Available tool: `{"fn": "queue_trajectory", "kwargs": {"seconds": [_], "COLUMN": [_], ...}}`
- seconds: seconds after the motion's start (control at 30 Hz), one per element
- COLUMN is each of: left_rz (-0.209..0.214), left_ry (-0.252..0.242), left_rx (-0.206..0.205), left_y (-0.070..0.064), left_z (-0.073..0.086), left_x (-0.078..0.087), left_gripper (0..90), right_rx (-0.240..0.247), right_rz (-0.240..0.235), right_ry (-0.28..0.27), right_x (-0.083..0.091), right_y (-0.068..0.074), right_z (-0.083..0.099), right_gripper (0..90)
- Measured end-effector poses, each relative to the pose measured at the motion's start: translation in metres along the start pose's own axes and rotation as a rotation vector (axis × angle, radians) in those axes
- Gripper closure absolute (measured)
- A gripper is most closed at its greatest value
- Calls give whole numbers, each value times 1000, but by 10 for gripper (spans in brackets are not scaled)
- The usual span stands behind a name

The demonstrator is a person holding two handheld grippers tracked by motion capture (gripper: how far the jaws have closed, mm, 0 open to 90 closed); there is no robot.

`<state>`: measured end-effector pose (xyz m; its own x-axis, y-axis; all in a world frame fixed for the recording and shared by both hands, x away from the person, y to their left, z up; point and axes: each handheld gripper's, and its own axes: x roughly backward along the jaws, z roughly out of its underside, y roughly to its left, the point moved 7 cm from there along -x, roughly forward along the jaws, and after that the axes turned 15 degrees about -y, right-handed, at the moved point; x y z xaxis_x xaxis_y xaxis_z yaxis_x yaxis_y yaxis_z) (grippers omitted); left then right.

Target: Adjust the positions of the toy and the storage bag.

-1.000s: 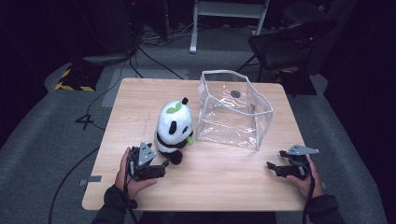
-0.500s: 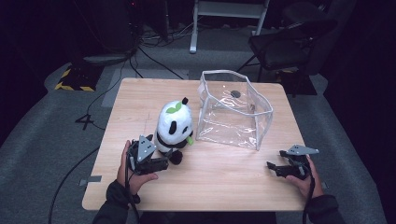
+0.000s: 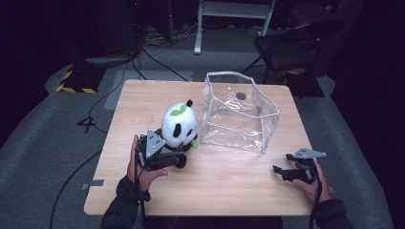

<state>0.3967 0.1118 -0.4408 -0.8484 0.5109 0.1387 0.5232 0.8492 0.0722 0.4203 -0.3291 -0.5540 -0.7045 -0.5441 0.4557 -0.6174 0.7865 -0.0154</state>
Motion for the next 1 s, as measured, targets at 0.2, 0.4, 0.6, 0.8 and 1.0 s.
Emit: {"fn": "queue_trajectory", "kwargs": {"seconds": [0.2,0.4,0.6,0.8,1.0], "left_rz": [-41,-66,-23,-29,-23], "left_ry": [10,49,50,24,5], "left_rx": [8,32,20,-5,9], "left_y": [5,12,12,14,18], "left_z": [1,10,12,14,14], "left_x": [-12,-27,-39,-43,-37], "left_gripper": [101,28,0,144,260], "right_rx": [0,0,0,0,-7], "right_rz": [0,-1,-1,-1,-16], "right_ry": [0,0,0,-1,-5], "right_x": [0,0,0,0,2], "right_y": [0,0,0,0,1], "right_z": [0,0,0,0,0], "right_gripper": [170,170,170,170,176]}}
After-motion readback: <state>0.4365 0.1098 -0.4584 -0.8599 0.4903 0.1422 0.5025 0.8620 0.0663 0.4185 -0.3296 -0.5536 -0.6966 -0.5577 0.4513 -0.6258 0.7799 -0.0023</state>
